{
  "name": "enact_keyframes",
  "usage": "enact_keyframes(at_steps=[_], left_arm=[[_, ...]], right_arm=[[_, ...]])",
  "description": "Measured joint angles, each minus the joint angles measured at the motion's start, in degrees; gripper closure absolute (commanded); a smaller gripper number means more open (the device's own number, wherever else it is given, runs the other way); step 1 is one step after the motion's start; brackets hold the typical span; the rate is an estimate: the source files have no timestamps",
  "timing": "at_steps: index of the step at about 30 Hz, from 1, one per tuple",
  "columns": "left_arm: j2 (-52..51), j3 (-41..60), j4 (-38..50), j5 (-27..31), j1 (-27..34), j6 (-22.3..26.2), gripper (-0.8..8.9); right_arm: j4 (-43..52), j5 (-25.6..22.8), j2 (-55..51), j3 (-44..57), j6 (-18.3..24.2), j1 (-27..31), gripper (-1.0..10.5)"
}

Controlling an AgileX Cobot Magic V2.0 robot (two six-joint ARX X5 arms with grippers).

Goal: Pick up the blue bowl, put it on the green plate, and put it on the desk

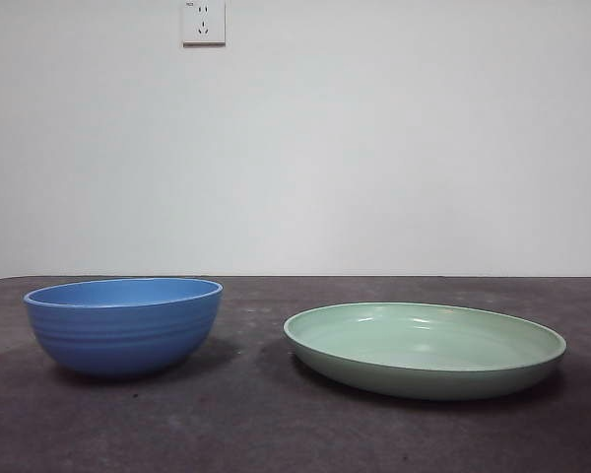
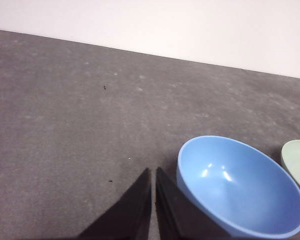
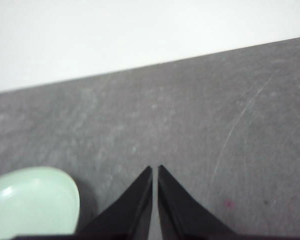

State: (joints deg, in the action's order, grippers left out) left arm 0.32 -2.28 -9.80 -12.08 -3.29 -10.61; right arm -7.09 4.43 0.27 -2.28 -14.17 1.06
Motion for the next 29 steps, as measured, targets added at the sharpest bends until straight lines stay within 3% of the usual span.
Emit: enact_keyframes(at_steps=[10, 19, 23, 29], left_arm=[[4.37, -10.47, -0.2, 1.7, -0.02, -7.48, 7.98], [16.2, -25.97, -0.35, 1.73, -0.02, -7.48, 7.98], [23.19, -33.86, -4.35, 1.53, -0.02, -6.82, 7.98], [34.07, -46.31, -13.42, -5.14, -0.44, -4.9, 7.98]], right_arm=[[0.44, 1.64, 8.11, -12.83, -6.21, 0.0, 9.3], [-3.28, 8.72, 20.7, -28.2, -7.13, 0.0, 9.3], [-7.89, 12.96, 26.45, -35.67, -7.08, 0.0, 9.3], [-16.46, 18.47, 34.25, -46.4, -5.2, -1.57, 9.3]])
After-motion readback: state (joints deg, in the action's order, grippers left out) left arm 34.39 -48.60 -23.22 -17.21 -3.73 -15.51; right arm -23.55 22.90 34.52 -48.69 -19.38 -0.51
